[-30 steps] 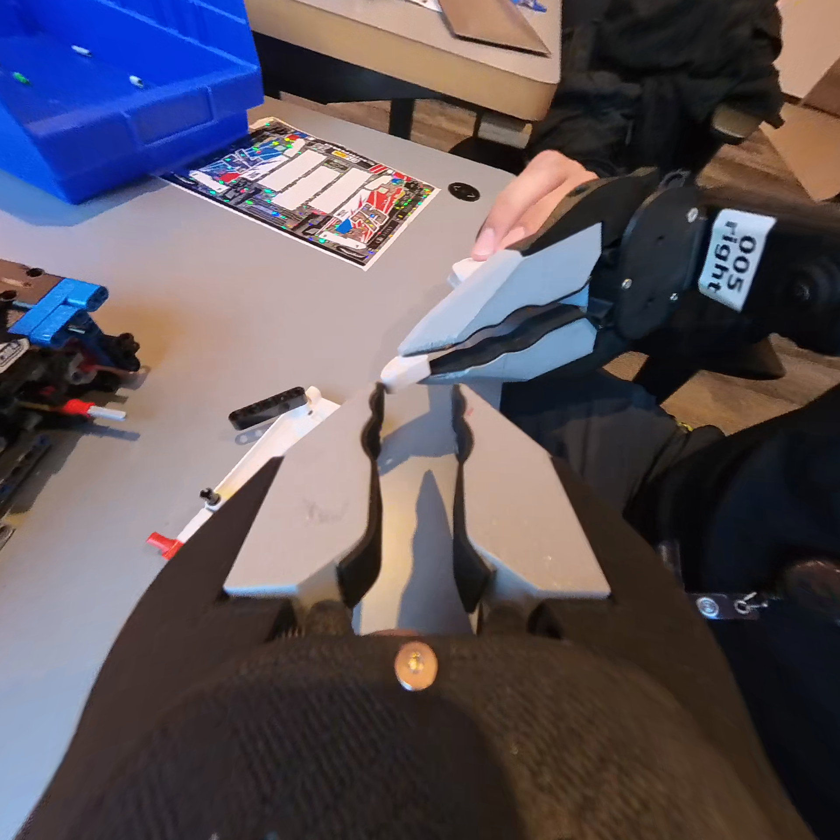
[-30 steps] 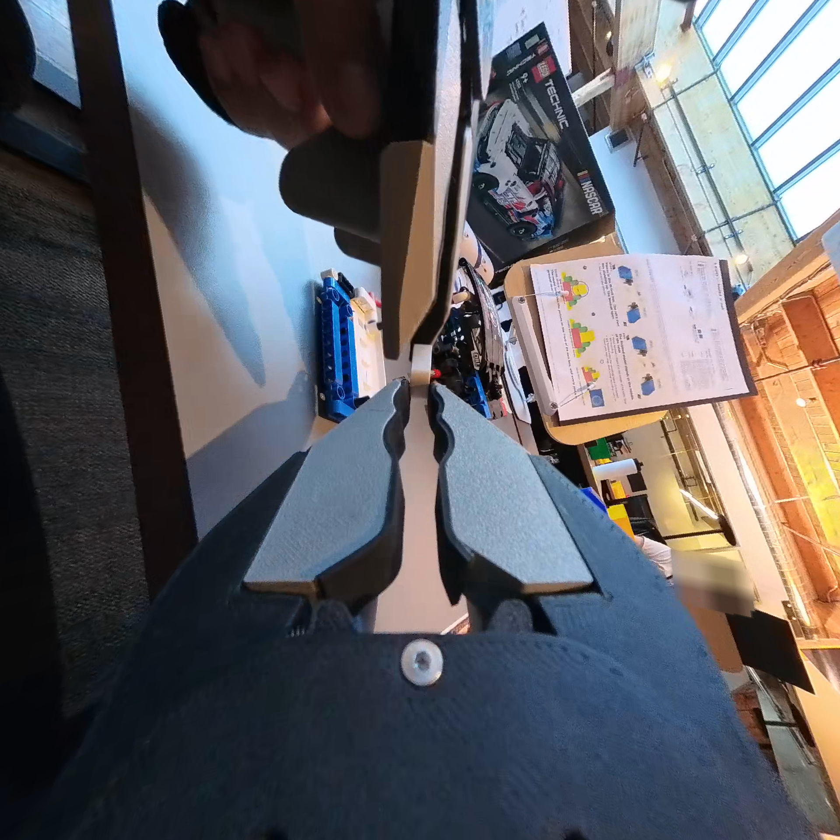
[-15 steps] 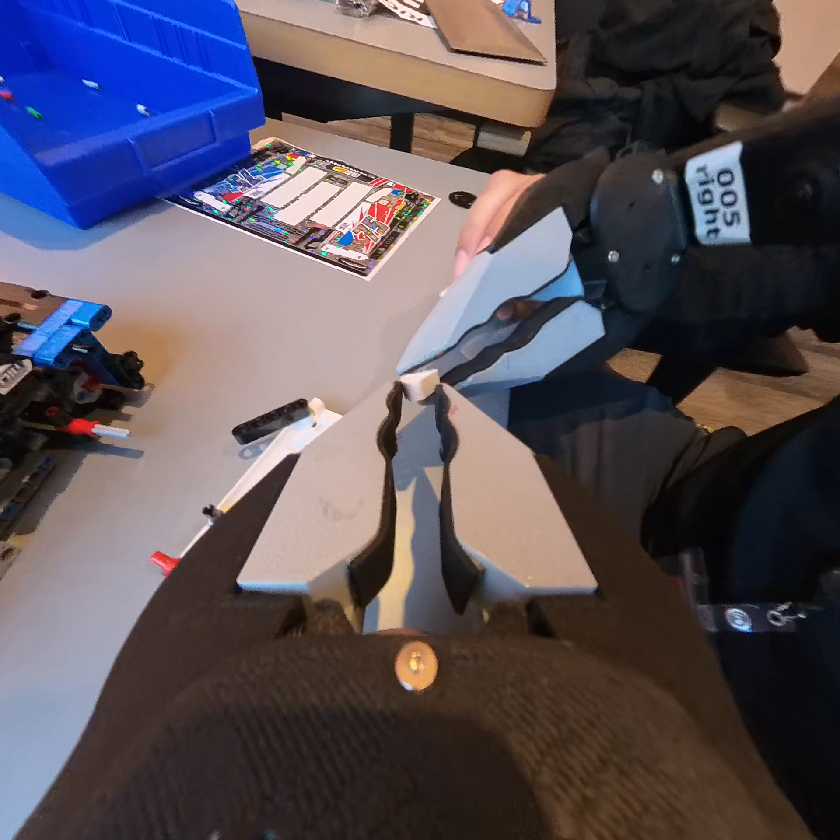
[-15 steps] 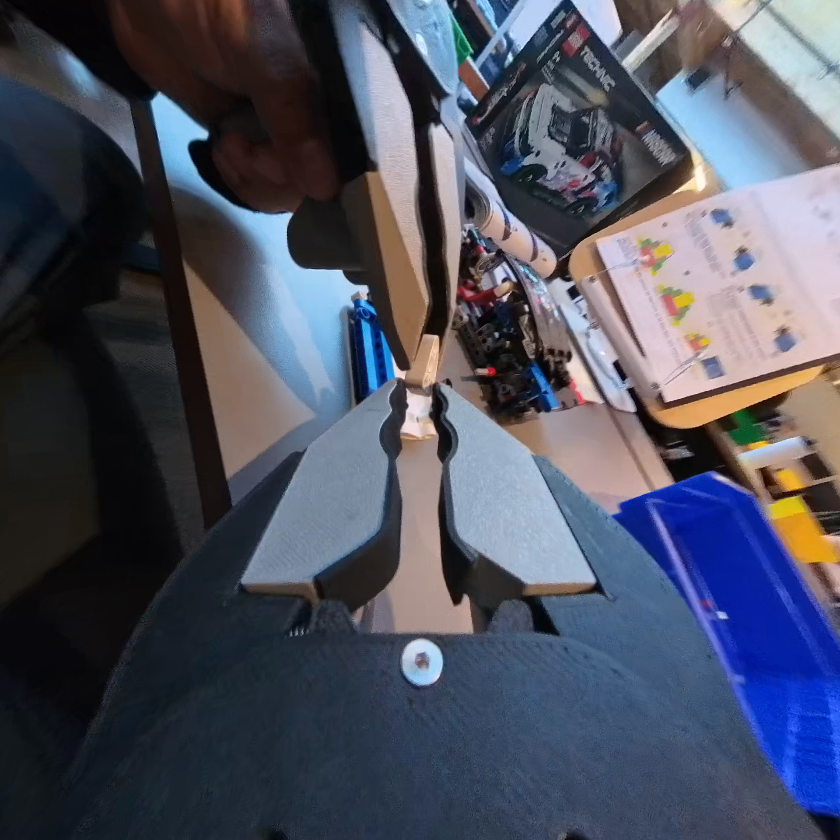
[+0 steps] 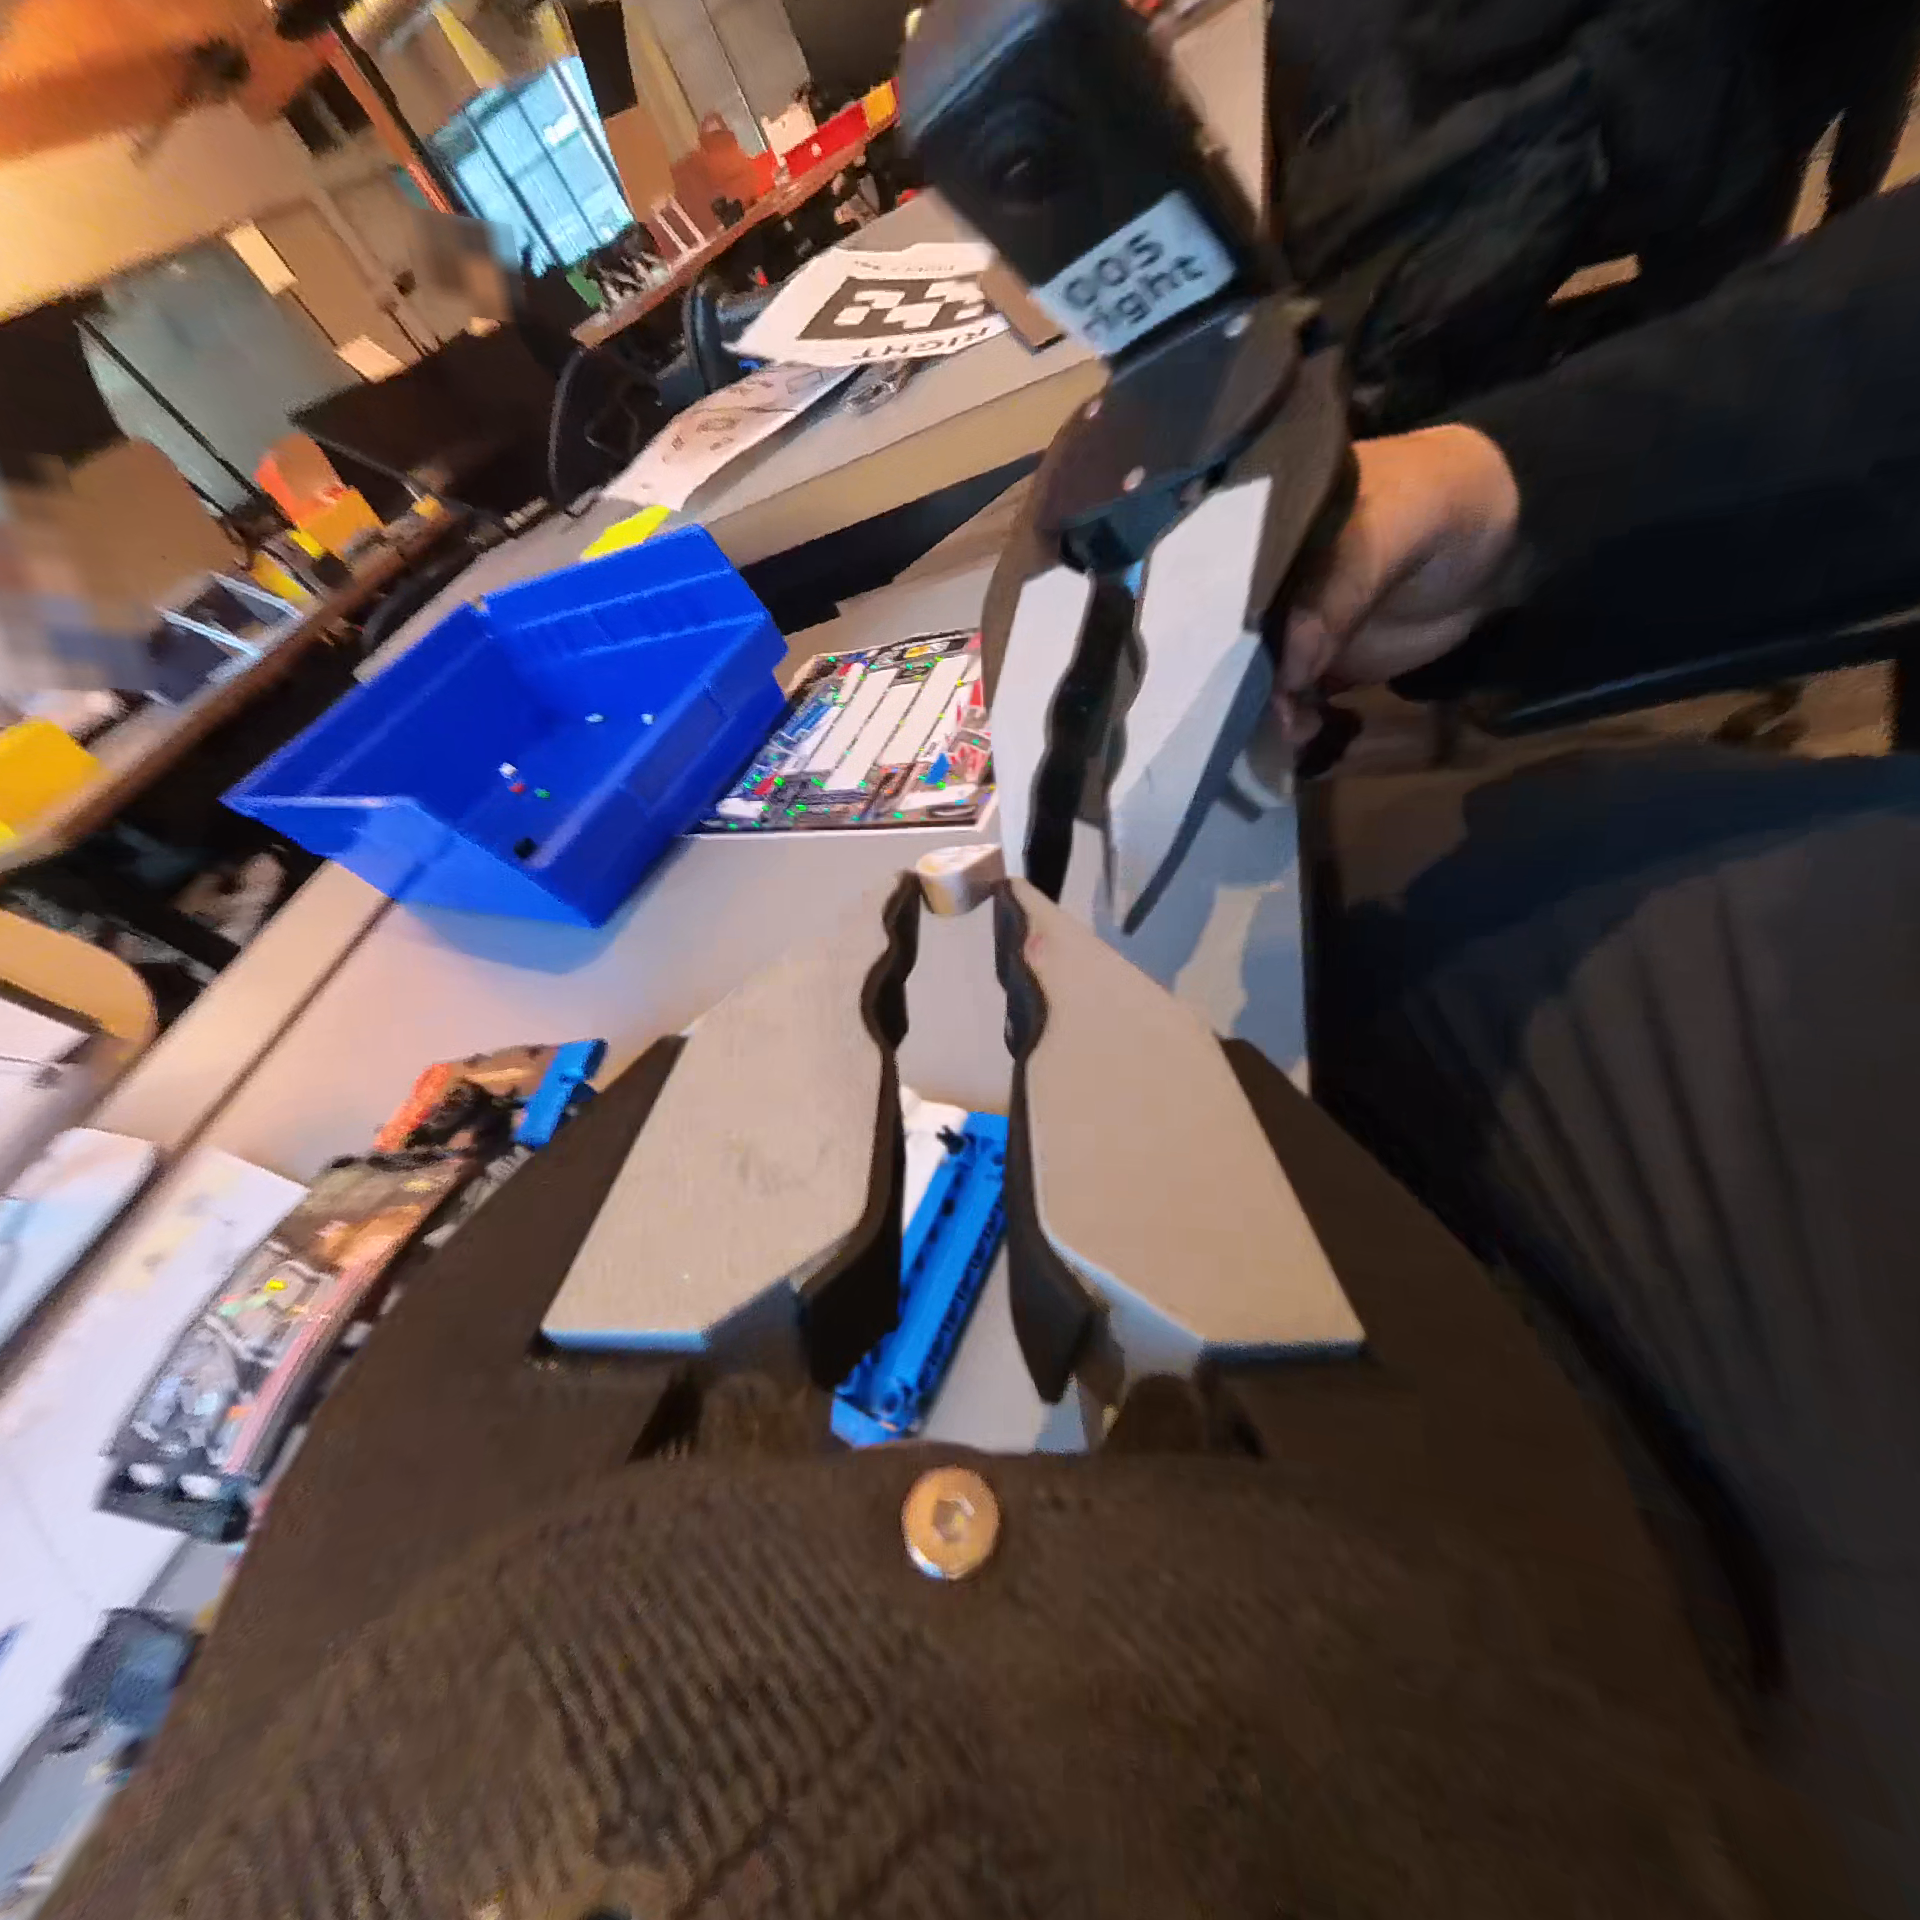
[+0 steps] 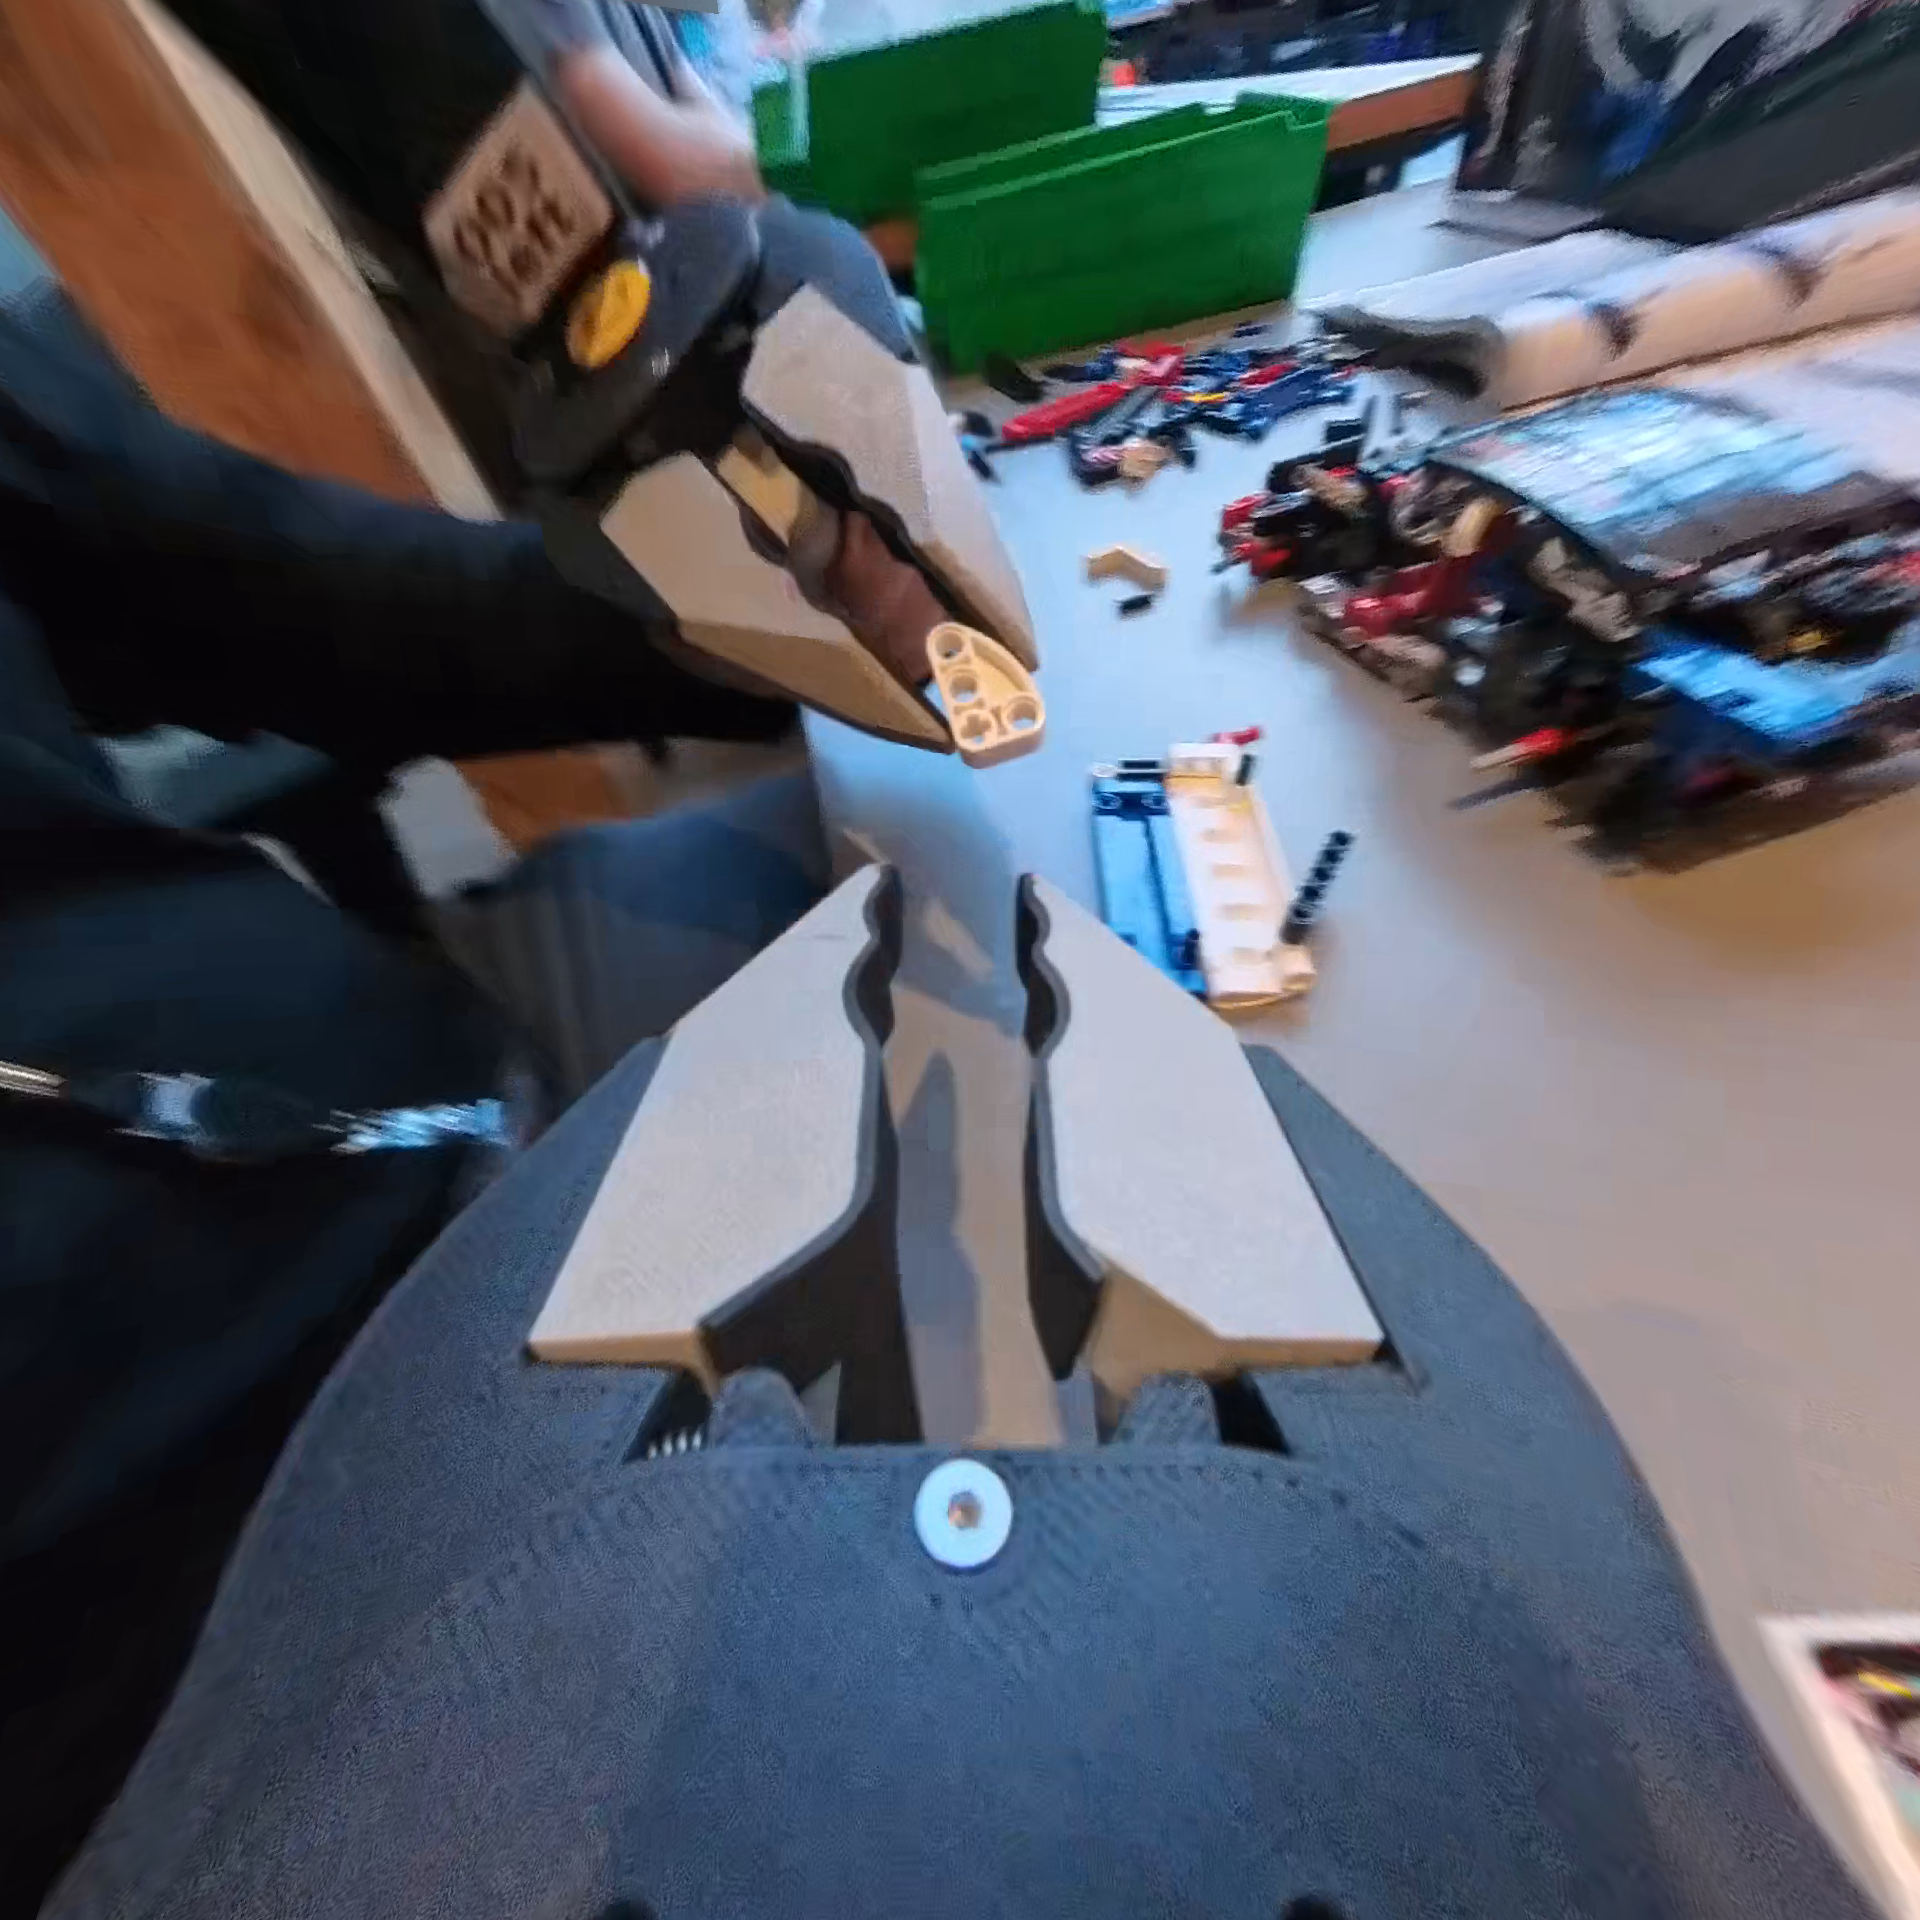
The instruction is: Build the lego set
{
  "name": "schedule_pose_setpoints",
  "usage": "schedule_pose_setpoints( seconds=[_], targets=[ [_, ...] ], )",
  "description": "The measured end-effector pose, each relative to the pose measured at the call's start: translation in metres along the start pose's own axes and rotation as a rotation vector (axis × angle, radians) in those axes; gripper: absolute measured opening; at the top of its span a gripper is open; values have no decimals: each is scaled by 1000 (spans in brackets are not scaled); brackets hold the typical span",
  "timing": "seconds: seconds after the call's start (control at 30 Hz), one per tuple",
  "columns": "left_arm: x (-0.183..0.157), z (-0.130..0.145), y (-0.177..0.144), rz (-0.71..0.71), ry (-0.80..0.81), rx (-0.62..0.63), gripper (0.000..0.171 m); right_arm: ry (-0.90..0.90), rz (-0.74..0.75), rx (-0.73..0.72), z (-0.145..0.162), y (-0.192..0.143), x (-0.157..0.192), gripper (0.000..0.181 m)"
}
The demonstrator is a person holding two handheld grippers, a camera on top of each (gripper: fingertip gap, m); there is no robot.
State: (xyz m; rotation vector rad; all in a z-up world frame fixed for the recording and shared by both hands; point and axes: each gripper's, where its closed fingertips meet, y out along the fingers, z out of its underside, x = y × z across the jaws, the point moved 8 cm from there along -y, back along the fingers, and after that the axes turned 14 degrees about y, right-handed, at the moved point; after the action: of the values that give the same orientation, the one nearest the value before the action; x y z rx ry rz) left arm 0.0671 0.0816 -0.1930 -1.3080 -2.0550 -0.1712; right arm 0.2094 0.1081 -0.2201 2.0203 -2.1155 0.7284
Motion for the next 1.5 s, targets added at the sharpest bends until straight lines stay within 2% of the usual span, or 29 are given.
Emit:
schedule_pose_setpoints(
  seconds=[0.03, 0.1, 0.27, 0.33, 0.43, 0.53, 0.67, 0.8, 0.97, 1.1, 1.13, 1.17, 1.23, 1.33, 1.5],
  targets=[
    [0, -2, 0, -18, 39, 7, 11, 59, -30, -4, -1, 0, -1, 27],
    [-4, -6, 0, -28, 93, 4, 11, 59, 26, -14, -2, -1, -6, 28],
    [-11, 1, 5, 78, -20, -28, 12, -222, 96, -6, -3, -6, 7, 31],
    [-9, 6, 8, 101, -77, -2, 11, -340, 181, 18, -3, -7, 7, 28],
    [-11, 21, 23, 254, -243, 170, 12, -440, 260, 91, 1, -3, 5, 26],
    [-14, 28, 33, 319, -352, 298, 11, -485, 321, 182, 10, 5, 1, 25],
    [-14, 28, 40, 340, -383, 405, 11, -558, 387, 238, 18, 11, 2, 2],
    [-11, 37, 45, 350, -491, 447, 11, -562, 477, 277, 20, 15, -3, 12],
    [-8, 44, 47, 351, -611, 476, 11, -533, 513, 277, 22, 18, -8, 11],
    [-8, 47, 46, 371, -667, 482, 11, -521, 490, 300, 24, 19, -8, 10],
    [-8, 48, 46, 380, -679, 486, 11, -516, 475, 303, 25, 19, -7, 12],
    [-8, 48, 47, 384, -693, 488, 11, -507, 431, 308, 27, 20, -5, 27],
    [-5, 48, 47, 397, -738, 468, 12, -497, 380, 324, 31, 22, -1, 30],
    [-2, 46, 49, 435, -791, 445, 12, -524, 481, 328, 29, 24, -7, 9],
    [-1, 46, 47, 419, -796, 439, 12, -437, 468, 301, 27, 24, -10, 8]
  ],
)
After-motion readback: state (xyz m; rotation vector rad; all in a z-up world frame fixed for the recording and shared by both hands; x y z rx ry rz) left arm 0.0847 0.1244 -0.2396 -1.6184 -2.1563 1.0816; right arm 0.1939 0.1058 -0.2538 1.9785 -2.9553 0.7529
